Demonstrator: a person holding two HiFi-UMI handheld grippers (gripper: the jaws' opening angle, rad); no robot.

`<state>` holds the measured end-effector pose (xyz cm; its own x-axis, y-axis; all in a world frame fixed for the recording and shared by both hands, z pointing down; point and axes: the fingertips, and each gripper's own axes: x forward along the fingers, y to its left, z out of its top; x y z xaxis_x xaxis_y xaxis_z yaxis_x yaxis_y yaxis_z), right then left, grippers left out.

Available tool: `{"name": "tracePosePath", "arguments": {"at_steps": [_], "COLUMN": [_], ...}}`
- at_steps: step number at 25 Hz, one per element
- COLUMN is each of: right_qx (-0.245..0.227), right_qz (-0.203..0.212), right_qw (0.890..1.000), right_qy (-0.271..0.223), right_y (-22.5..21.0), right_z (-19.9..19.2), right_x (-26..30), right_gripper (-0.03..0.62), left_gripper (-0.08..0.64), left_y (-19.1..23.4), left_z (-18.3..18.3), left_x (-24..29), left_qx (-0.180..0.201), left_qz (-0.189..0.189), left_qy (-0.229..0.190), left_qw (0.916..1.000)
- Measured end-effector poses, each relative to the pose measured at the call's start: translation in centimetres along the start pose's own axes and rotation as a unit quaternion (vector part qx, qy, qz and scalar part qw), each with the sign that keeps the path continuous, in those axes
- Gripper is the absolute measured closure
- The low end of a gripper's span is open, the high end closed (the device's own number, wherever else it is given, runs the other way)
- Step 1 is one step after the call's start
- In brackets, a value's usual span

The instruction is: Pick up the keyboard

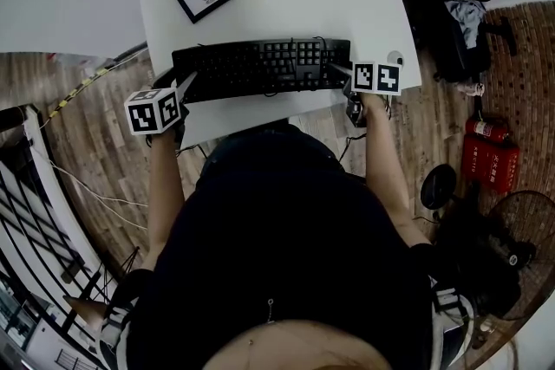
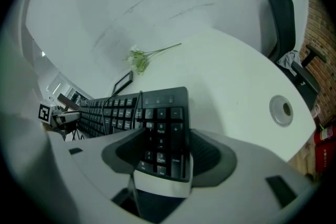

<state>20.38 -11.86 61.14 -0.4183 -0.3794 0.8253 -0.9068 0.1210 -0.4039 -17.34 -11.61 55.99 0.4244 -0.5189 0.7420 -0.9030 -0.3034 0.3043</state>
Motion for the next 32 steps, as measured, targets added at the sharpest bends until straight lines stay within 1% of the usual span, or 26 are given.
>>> {"name": "tracePosePath", "arguments": {"at_steps": [5,9,13,17,20,26,28,32], "right_qx": [-0.015,-0.034,-0.057,-0.081,-0.106,-0.139,-0.149,-0.172], "right_qz": [-0.003,-0.009,-0.016,-0.024,-0.026,-0.027,-0.028,-0.030], "right_qw": [0.999,0.996,0.990,0.982,0.973,0.950,0.941,0.923], "right_qy": [-0.042,-0.084,-0.126,-0.168,-0.205,-0.279,-0.302,-0.344], "right_y": [0.8,1.8,2.9,4.2,5.8,8.6,9.8,12.8], "right_z": [2.9,5.6,8.5,10.9,12.5,15.3,15.7,15.4], "right_x": [-2.4,-5.0,-7.6,-10.2,-12.3,-15.8,-16.6,-18.0], "right_gripper": [0.322,0.322,0.322,0.322,0.322,0.322,0.322,0.322], "left_gripper": [0.318,0.318,0.318,0.319,0.319,0.319,0.319,0.321], "left_y": [-0.9,-1.6,-2.2,-2.8,-3.1,-3.3,-3.0,-2.0], "left_z": [3.2,5.9,8.6,10.9,12.5,15.7,16.3,16.2], "left_x": [-1.5,-3.0,-4.5,-6.0,-7.7,-10.8,-12.0,-14.8], "left_qx": [0.015,0.031,0.045,0.060,0.073,0.103,0.113,0.127], "left_qz": [0.000,0.000,0.000,0.000,0.001,0.007,0.011,0.018], "left_qy": [-0.043,-0.081,-0.120,-0.158,-0.191,-0.254,-0.274,-0.307], "left_qw": [0.9989,0.9962,0.9917,0.9856,0.9788,0.9616,0.9550,0.9431]}}
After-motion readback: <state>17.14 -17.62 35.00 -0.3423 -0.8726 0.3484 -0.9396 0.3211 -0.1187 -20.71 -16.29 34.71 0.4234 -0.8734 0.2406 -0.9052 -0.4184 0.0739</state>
